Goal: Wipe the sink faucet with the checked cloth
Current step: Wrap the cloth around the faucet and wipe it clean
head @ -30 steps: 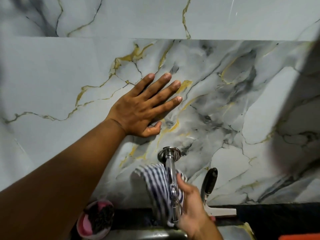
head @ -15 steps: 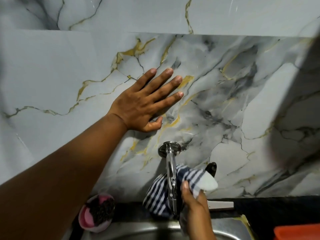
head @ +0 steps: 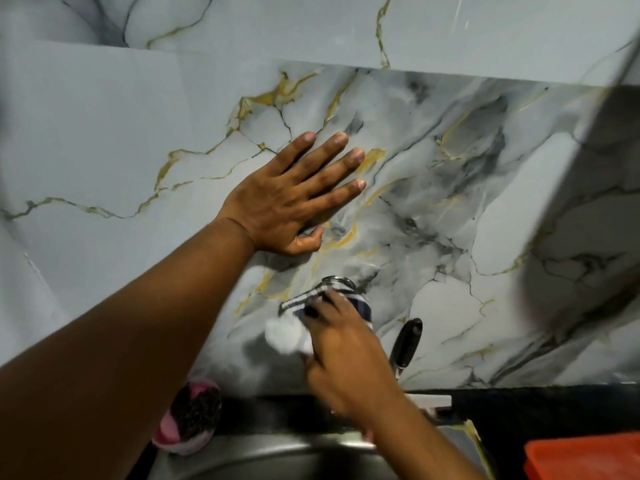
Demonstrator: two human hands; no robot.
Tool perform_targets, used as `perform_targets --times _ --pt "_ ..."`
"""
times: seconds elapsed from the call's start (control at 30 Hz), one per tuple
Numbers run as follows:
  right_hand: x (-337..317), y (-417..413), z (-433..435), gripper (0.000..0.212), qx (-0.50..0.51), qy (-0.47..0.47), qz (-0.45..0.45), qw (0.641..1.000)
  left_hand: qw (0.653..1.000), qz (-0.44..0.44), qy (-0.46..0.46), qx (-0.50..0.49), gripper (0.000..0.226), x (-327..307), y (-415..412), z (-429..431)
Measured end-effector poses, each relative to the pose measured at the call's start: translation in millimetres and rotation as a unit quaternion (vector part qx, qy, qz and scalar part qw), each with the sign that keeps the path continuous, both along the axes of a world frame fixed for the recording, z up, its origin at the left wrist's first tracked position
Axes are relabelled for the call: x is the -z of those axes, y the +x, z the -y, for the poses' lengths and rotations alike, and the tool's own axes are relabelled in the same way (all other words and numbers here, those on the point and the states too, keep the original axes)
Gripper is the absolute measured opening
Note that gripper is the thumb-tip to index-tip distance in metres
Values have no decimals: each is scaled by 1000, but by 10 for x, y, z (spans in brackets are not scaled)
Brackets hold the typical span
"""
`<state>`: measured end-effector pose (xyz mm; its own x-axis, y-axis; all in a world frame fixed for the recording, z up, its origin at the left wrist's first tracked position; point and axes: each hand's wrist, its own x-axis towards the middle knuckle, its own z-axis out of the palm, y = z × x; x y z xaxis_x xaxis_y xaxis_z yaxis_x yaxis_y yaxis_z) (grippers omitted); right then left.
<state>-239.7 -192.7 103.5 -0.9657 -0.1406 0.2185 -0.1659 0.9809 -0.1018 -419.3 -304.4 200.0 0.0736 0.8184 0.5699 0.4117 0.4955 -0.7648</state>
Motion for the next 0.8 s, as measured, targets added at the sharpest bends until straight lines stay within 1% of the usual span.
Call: perform_targets --times 0.03,0.07,0.13,0.17,0.23,0.27,0.33,0.4,0.43,0.47,0.53,0.57,0.6,0.63,0.67,0.7,0.73,0.77,0.8 --pt "-87 -87 2 50 13 9 -10 1000 1000 -2 1 1 86 1 3 0" --pt "-98 -114 18 49 7 27 -6 1000 1000 -4 3 1 86 2 3 -1" --pt "62 74 50 58 -7 34 12 999 1000 -5 4 4 86 21 -7 -7" --pt "201 244 64 58 -14 31 5 999 1000 -5 4 6 85 30 -17 -7" --pt "346 473 100 45 -27 64 -12 998 1000 -3 2 4 84 32 -10 -11" --pt "345 418 104 44 -25 84 -5 996 1000 -3 2 2 84 21 -4 -10" --pt "198 148 130 46 -3 73 -5 997 1000 -5 0 4 84 -2 0 -16" --pt "-60 -84 149 40 40 37 7 998 1000 -7 0 -2 85 -8 2 1" --pt "-87 -139 140 38 44 14 2 999 1000 -7 2 -4 84 -4 1 7" --pt "-41 -94 123 40 36 -11 -1 999 1000 -7 4 -2 84 1 -4 7" --pt "231 189 103 63 15 -52 -18 998 1000 -3 6 7 83 23 -13 -7" --pt "388 369 108 73 15 -109 -35 993 1000 -1 6 7 83 32 -12 -12" --pt "504 487 112 76 42 -211 -46 976 1000 -1 6 6 83 32 -11 -13" --pt "521 516 87 68 77 -354 -38 931 1000 -3 5 5 83 17 -12 -9" --pt "486 470 31 49 108 -499 -27 859 1000 -4 4 4 82 7 -8 -4" --pt "468 396 -69 30 118 -640 22 759 1000 -3 2 6 82 1 -2 -2" --pt "412 276 -149 29 108 -750 118 642 1000 1 2 7 82 3 4 -5" --pt "368 157 -241 38 86 -809 199 546 1000 3 2 4 82 7 8 -3" --pt "358 78 -321 44 70 -839 233 486 1000 4 2 0 82 6 9 -1"
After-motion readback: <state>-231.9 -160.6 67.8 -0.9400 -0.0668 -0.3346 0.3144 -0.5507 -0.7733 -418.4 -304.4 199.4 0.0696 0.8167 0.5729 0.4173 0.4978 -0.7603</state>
